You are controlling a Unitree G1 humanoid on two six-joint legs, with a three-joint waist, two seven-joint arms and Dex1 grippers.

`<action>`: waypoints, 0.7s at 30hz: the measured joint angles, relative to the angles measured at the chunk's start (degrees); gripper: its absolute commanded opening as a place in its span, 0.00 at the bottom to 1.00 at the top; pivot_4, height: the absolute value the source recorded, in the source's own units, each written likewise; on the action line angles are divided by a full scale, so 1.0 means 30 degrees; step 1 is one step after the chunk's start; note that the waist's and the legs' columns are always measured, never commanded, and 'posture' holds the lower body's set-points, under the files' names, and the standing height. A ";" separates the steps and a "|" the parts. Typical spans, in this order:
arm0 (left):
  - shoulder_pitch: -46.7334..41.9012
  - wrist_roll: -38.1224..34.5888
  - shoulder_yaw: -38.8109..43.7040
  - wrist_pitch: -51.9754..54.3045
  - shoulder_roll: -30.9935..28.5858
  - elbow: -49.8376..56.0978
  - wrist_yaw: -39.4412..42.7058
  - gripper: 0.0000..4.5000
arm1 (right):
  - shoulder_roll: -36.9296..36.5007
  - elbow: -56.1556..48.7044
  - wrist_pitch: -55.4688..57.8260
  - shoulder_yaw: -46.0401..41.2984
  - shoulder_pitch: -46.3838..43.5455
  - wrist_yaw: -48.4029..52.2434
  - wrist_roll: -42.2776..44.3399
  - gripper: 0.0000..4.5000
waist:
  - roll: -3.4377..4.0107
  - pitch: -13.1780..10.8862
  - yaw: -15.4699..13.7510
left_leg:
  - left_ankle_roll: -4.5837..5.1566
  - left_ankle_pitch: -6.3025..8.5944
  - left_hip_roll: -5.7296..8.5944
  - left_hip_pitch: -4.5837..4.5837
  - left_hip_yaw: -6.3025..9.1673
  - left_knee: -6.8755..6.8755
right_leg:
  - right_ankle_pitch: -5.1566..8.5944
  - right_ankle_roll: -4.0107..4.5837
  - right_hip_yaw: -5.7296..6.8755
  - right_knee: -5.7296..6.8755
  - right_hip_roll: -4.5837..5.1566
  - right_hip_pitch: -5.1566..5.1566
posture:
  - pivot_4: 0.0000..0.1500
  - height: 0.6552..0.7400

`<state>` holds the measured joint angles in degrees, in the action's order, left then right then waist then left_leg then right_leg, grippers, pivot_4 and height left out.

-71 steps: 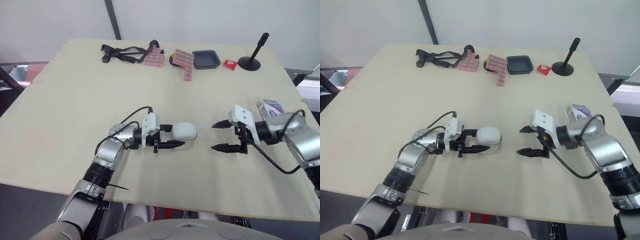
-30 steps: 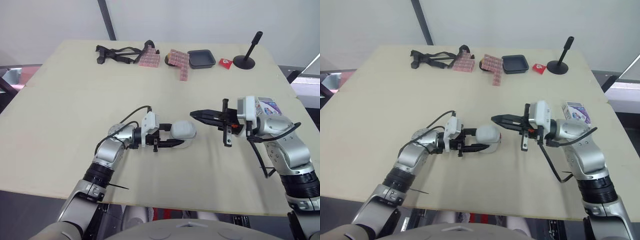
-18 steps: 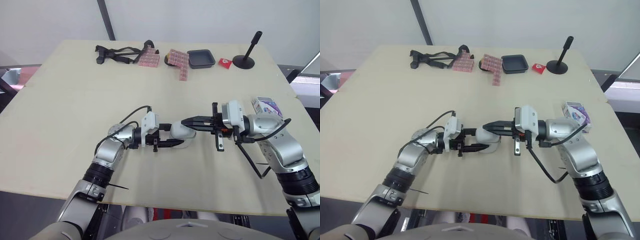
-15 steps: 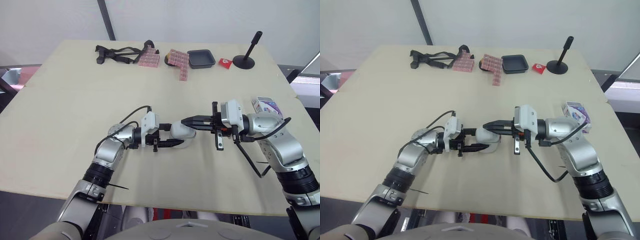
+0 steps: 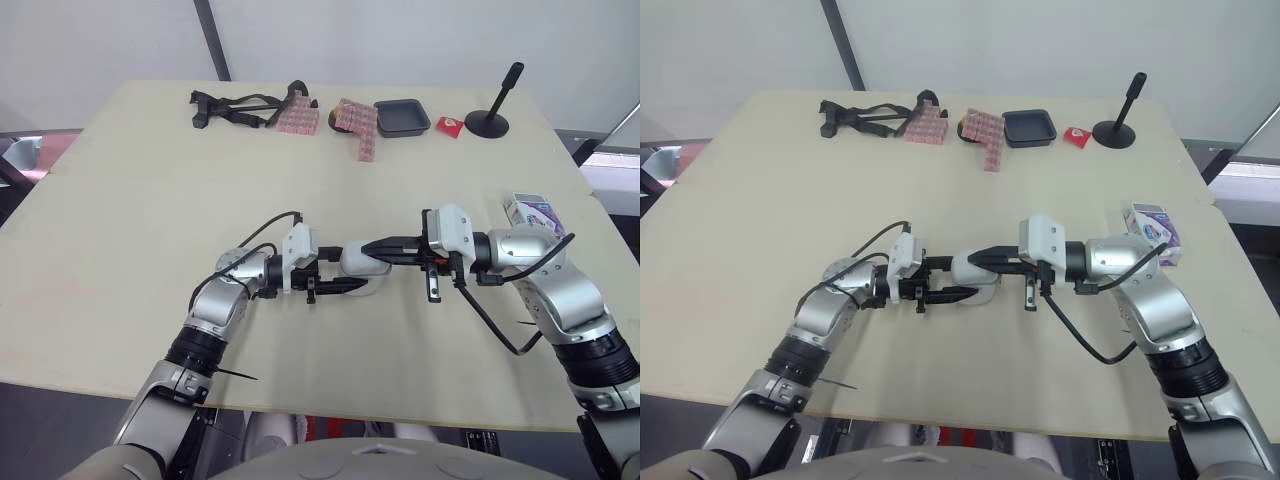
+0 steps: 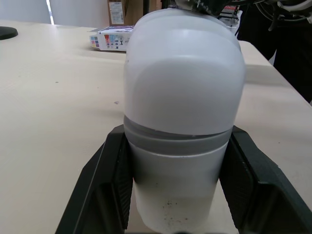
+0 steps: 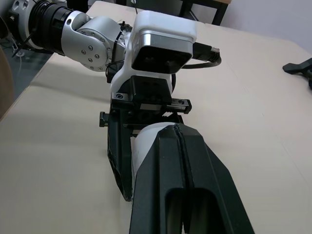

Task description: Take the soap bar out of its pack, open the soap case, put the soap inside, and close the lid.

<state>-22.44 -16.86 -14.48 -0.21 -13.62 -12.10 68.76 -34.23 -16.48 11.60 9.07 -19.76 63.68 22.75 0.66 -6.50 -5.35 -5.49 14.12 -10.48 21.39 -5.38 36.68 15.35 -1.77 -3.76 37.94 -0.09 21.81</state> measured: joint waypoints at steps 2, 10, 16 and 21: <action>0.0011 0.0000 0.0001 0.0008 0.0000 0.0014 -0.0011 0.43 | -0.0046 0.0009 -0.0013 0.0000 -0.0001 0.0000 -0.0002 0.00 | 0.0000 0.0000 0.0008 | 0.0000 0.0000 0.0000 -0.0002 -0.0001 0.0000 | 0.0000 0.0000 0.0000 0.0001 0.0000 -0.0002 | 1.00 1.00; 0.0013 0.0000 0.0007 0.0080 -0.0002 0.0019 -0.0060 0.43 | -0.0085 0.0115 0.0007 0.0067 -0.0013 -0.0200 -0.0090 0.00 | 0.0000 0.0000 0.0031 | -0.0001 0.0000 0.0000 -0.0011 -0.0002 0.0000 | 0.0000 0.0000 -0.0001 -0.0001 0.0001 -0.0013 | 1.00 1.00; 0.0061 0.0002 0.0029 0.0220 -0.0047 0.0031 -0.0141 0.43 | -0.0079 0.0369 -0.0073 0.0297 -0.0125 -0.0428 -0.0350 0.00 | -0.0001 0.0001 0.0176 | -0.0003 -0.0001 -0.0001 -0.0105 0.0000 -0.0039 | 0.0000 0.0000 0.0012 -0.0115 0.0012 -0.0117 | 1.00 1.00; 0.0138 0.0011 0.0032 0.0312 -0.0109 0.0053 -0.0154 0.43 | -0.0061 0.0636 -0.0078 0.0449 -0.0148 -0.0622 -0.0417 0.00 | -0.0001 0.0002 0.0279 | -0.0011 -0.0005 0.0002 -0.0269 0.0001 -0.0170 | 0.0001 0.0001 0.0028 -0.0232 0.0021 -0.0303 | 1.00 1.00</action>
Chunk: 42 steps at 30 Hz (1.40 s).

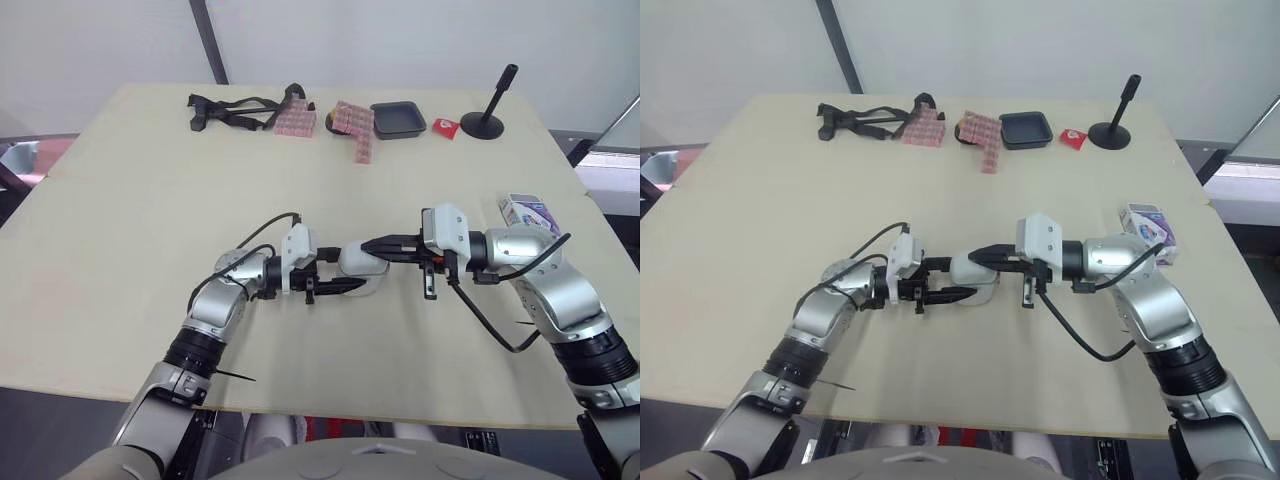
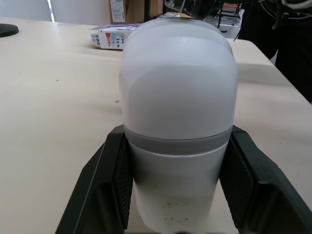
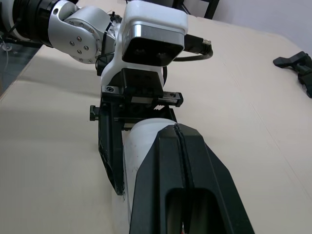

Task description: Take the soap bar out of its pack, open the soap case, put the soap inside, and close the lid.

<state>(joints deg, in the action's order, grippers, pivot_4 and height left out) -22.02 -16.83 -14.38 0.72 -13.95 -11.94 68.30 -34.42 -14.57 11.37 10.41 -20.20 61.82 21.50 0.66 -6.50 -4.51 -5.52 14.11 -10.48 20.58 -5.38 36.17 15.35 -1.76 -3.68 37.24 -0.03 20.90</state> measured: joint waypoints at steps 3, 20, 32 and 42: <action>0.0003 0.0000 0.0000 0.0032 -0.0006 0.0000 -0.0002 0.43 | 0.0000 0.0053 0.0001 0.0125 0.0004 -0.0059 -0.0001 0.00 | 0.0000 0.0000 0.0017 | 0.0000 0.0000 0.0000 -0.0020 0.0000 -0.0013 | 0.0000 0.0000 0.0002 -0.0023 0.0001 -0.0032 | 1.00 1.00; 0.0251 0.0015 -0.0027 0.0036 -0.0044 0.0555 -0.0063 0.43 | 0.0219 0.2258 -0.0185 -0.0997 0.0349 -0.0396 0.0312 0.00 | 0.0004 -0.0022 0.0038 | -0.0015 -0.0009 0.0012 -0.0047 0.0007 -0.0108 | 0.0000 0.0000 0.0032 -0.0143 0.0011 -0.0095 | 1.00 1.00; 0.0611 -0.0023 0.0070 0.0176 -0.0302 0.1172 -0.0229 0.43 | -0.0309 0.2050 -0.1996 -0.4009 0.3712 0.1975 0.2325 0.77 | 0.0027 -0.0036 -0.0145 | 0.0003 0.0015 0.0004 0.0062 0.0040 -0.0138 | -0.0002 -0.0004 0.0111 -0.0205 0.0010 -0.0068 | 1.00 1.00; 0.0697 -0.2590 0.0657 0.6882 -0.1008 0.3341 -0.1721 0.43 | -0.0477 0.2063 -0.3767 -0.4063 0.4728 0.2678 0.2285 1.00 | 0.0027 -0.0036 0.0009 | 0.0000 0.0011 0.0004 0.0053 0.0039 -0.0138 | -0.0002 -0.0003 0.0114 -0.0194 0.0012 -0.0065 | 1.00 1.00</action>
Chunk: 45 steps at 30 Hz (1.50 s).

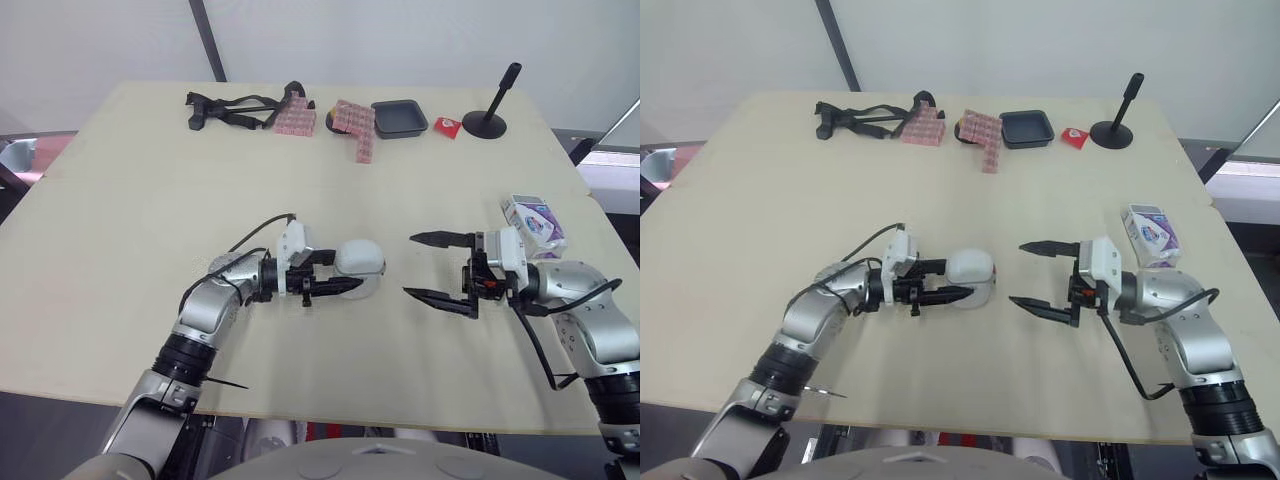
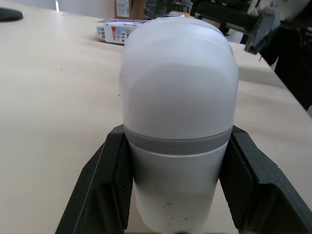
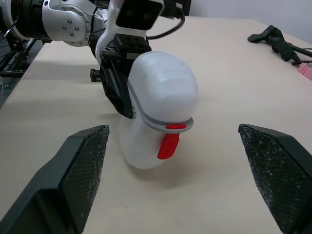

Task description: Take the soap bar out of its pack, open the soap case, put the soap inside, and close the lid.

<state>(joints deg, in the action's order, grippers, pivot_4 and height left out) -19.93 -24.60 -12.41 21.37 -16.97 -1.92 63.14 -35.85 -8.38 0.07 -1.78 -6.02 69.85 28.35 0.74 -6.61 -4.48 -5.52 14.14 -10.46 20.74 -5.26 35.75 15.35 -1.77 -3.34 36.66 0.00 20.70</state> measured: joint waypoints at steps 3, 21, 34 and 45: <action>-0.0777 -0.2303 0.0946 0.6040 -0.0468 0.0439 -0.1623 0.43 | -0.0116 -0.0021 -0.0069 -0.0260 0.0411 0.0171 0.0074 1.00 | 0.0000 0.0000 -0.0064 | -0.0001 0.0000 0.0007 0.0005 0.0002 0.0001 | 0.0000 0.0000 0.0006 -0.0006 0.0007 0.0001 | 1.00 1.00; -0.3651 -0.7326 0.5294 2.2491 0.1202 -0.2015 -0.8167 0.43 | 0.0045 0.0283 -0.2042 0.0317 0.2132 0.0589 -0.0816 1.00 | -0.0007 -0.0003 -0.0095 | -0.0006 0.0008 0.0018 0.0056 0.0056 0.0002 | -0.0005 -0.0010 0.0067 -0.0113 0.0005 -0.0044 | 1.00 1.00; -0.3703 -0.6817 0.1854 1.8570 -0.0388 -0.1714 -0.6269 0.99 | 0.0025 0.0382 -0.1930 0.0651 0.1797 0.0193 -0.1047 1.00 | -0.0038 -0.0019 0.0054 | -0.0066 -0.0129 0.0240 -0.0512 0.0033 -0.0472 | -0.0015 -0.0025 0.0076 -0.0330 0.0227 -0.0444 | 1.00 1.00; -0.3659 -0.4914 0.0454 1.3674 -0.4060 -0.1176 -0.3252 0.99 | 0.0000 0.0718 -0.1220 0.0708 0.1031 -0.0103 -0.1040 1.00 | -0.0065 -0.0107 0.0462 | 0.0044 -0.0269 0.0286 -0.0403 0.0042 -0.0653 | -0.0021 -0.0033 0.0117 -0.0514 0.0236 -0.0376 | 1.00 1.00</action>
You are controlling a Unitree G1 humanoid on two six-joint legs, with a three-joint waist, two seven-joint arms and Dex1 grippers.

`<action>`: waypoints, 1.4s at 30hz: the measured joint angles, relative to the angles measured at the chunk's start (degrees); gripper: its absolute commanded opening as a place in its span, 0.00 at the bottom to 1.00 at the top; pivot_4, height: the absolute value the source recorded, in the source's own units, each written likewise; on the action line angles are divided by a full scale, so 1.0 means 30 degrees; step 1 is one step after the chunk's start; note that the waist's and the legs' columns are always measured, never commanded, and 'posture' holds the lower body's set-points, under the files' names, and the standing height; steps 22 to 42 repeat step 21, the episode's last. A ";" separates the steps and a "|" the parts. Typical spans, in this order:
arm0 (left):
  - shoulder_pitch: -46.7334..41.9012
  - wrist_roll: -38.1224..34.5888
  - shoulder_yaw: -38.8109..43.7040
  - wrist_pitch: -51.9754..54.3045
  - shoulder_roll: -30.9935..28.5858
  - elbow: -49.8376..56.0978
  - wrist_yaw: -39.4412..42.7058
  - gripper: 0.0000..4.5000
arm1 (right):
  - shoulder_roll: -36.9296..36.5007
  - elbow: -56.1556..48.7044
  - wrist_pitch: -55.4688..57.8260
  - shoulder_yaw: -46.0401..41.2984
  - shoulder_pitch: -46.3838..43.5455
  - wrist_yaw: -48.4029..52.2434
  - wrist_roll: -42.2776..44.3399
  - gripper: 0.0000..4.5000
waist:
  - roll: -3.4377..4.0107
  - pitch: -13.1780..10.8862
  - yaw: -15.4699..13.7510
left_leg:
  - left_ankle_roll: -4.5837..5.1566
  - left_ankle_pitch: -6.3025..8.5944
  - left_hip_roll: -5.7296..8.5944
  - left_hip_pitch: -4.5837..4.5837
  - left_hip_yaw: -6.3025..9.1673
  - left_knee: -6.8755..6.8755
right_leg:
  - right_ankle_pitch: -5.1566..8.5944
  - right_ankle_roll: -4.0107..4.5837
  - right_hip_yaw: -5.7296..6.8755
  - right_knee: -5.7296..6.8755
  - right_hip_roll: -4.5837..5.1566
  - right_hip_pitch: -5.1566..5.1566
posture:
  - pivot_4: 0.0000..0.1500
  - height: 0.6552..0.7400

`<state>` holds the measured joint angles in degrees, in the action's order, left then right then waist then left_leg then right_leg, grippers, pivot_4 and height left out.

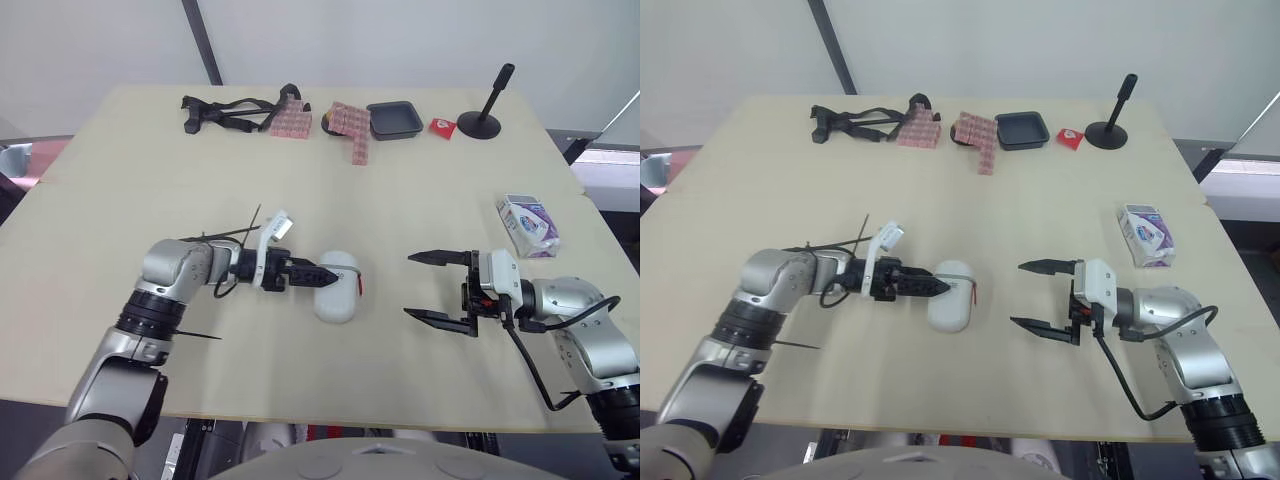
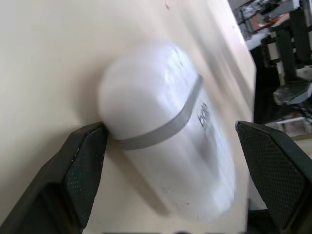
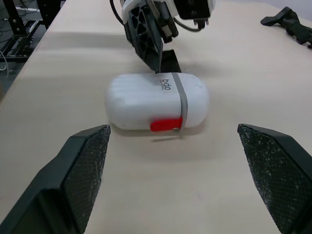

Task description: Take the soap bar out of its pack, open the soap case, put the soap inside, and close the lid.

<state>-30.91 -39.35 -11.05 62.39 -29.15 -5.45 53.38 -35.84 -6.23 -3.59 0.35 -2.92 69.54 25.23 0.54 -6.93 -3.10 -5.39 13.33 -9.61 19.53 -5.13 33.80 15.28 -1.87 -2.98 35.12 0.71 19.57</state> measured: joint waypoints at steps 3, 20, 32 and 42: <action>0.0706 0.1764 -0.0423 -0.3456 -0.1619 0.0589 0.1623 0.99 | -0.0081 0.0502 0.0580 -0.0280 -0.0148 -0.0373 0.0004 1.00 | -0.0031 -0.0037 -0.0099 | 0.0012 0.0039 -0.0003 0.0081 0.0013 -0.0035 | -0.0002 -0.0006 0.0042 -0.0063 -0.0015 0.0009 | 1.00 1.00; 0.5415 0.7026 0.2885 -1.6846 0.1758 0.0073 -0.3773 0.99 | 0.3086 0.2619 -0.0077 -0.1067 0.1197 -0.5739 -0.1113 1.00 | -0.0046 -0.0046 -0.0484 | 0.0027 0.0066 -0.0039 0.0424 0.0077 0.0221 | -0.0010 -0.0031 0.0203 0.0106 0.0026 0.0194 | 1.00 1.00; 0.5491 0.7164 0.2939 -1.6846 0.1897 0.0146 -0.4168 0.99 | 0.3218 0.2727 -0.0171 -0.1120 0.1211 -0.5922 -0.1152 1.00 | -0.0050 -0.0048 -0.0432 | 0.0027 0.0063 -0.0039 0.0424 0.0077 0.0227 | -0.0010 -0.0031 0.0202 0.0113 0.0026 0.0197 | 1.00 1.00; 0.5491 0.7164 0.2939 -1.6846 0.1897 0.0146 -0.4168 0.99 | 0.3218 0.2727 -0.0171 -0.1120 0.1211 -0.5922 -0.1152 1.00 | -0.0050 -0.0048 -0.0432 | 0.0027 0.0063 -0.0039 0.0424 0.0077 0.0227 | -0.0010 -0.0031 0.0202 0.0113 0.0026 0.0197 | 1.00 1.00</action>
